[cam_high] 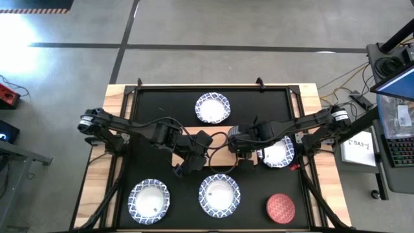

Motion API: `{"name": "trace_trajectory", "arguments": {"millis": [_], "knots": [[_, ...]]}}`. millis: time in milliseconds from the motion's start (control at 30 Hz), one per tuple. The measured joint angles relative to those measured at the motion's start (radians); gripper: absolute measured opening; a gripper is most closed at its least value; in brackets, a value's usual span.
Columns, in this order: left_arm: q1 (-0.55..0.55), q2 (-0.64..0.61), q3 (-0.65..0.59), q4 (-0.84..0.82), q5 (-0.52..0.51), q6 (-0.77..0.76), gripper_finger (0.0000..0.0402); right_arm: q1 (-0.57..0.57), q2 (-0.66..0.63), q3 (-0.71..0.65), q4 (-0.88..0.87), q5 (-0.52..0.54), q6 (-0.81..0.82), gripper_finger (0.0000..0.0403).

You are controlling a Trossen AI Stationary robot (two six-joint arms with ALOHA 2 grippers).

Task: Place and stack bowls onto a shelf
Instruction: Stack the small dark blue and red patterned bowl on top of the small yellow and dark blue patterned bowl, then stack the small orange and gray patterned bowl on top of the small dark blue and red patterned bowl

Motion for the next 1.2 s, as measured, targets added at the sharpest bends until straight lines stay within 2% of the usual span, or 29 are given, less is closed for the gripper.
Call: {"name": "trace_trajectory", "arguments": {"millis": [233, 533, 667, 933, 1200], "knots": [[-0.001, 0.0, 0.0, 0.0, 0.0, -0.023, 0.024, 0.011, -0.032, 0.08, -0.02, -0.038, 0.0, 0.0111], [-0.001, 0.002, -0.013, 0.027, 0.001, -0.057, 0.024, 0.044, -0.079, 0.103, -0.081, -0.081, 0.081, 0.0095], [0.0, 0.002, -0.013, 0.024, 0.04, -0.057, 0.024, 0.076, -0.079, 0.103, -0.088, -0.14, 0.159, 0.0088], [-0.02, 0.048, -0.021, 0.0, 0.186, -0.086, 0.024, 0.183, -0.075, 0.077, -0.096, -0.143, 0.328, 0.0089], [-0.043, 0.06, -0.021, 0.006, 0.19, -0.207, 0.0233, 0.254, -0.075, 0.064, -0.209, -0.124, 0.445, 0.009]]}}
